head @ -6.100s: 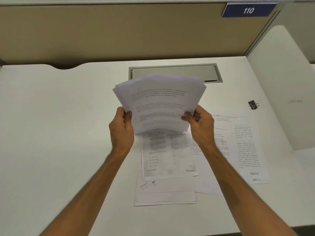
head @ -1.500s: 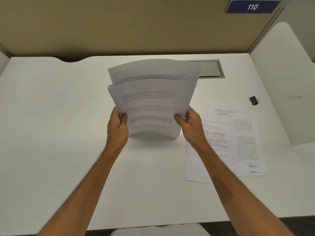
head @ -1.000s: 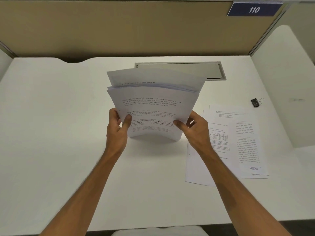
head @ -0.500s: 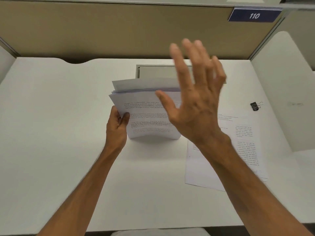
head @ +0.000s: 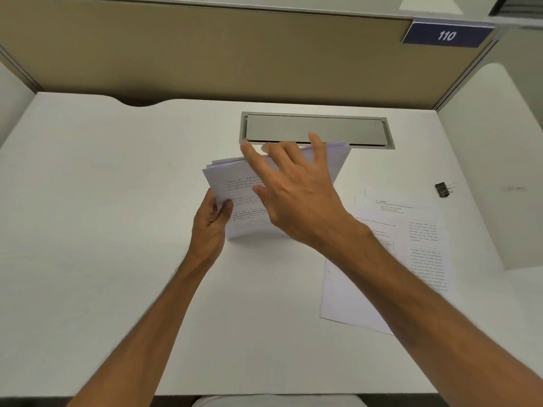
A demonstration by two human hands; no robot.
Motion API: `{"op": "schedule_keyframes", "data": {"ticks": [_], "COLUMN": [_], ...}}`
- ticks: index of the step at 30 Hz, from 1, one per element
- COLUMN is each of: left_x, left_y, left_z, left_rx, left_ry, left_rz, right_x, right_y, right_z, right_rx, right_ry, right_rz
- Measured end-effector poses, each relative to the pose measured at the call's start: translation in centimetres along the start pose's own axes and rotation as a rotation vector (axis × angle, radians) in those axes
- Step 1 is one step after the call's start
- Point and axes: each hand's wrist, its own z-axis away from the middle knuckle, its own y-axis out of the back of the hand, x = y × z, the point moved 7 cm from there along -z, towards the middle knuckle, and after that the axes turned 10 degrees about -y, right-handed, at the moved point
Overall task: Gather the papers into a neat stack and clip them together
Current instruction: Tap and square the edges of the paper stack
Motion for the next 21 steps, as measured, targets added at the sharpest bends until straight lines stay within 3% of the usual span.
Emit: {"op": "schedule_keyframes", "data": {"ticks": [4, 7, 9, 13, 17, 21], "left_x": [-0.2, 0.0, 0.2, 1.1, 2.3, 3.1], "left_y": [0.0, 0.2, 0.5, 0.8, 0.4, -0.6], "left_z": [0.0, -0.4, -0.6, -0.7, -0.5, 0.0], "left_rx": [0.027, 0.058, 0.085, 0.113, 0.132, 0.120], "left_ry": [0.009, 0.010, 0.011, -0.008, -0.039, -0.048], "left_rz": [0.022, 0.006, -0.006, -0.006, 0.049, 0.049], "right_x": [0.5, 4.6, 8.3, 13.1, 13.7, 13.6], "right_y": [1.0, 3.5, 3.1, -2.0, -6.4, -7.8], "right_z": [0.3, 1.6, 2.9, 4.9, 5.8, 6.7], "right_rx": [0.098, 0.403, 0.498, 0.303, -0.039, -0.048], "right_ry": [0.012, -0.158, -0.331, -0.620, -0.586, -0.589], "right_rz": [-0.067, -0.459, -0.732, -1.061, -1.125, -1.098]}}
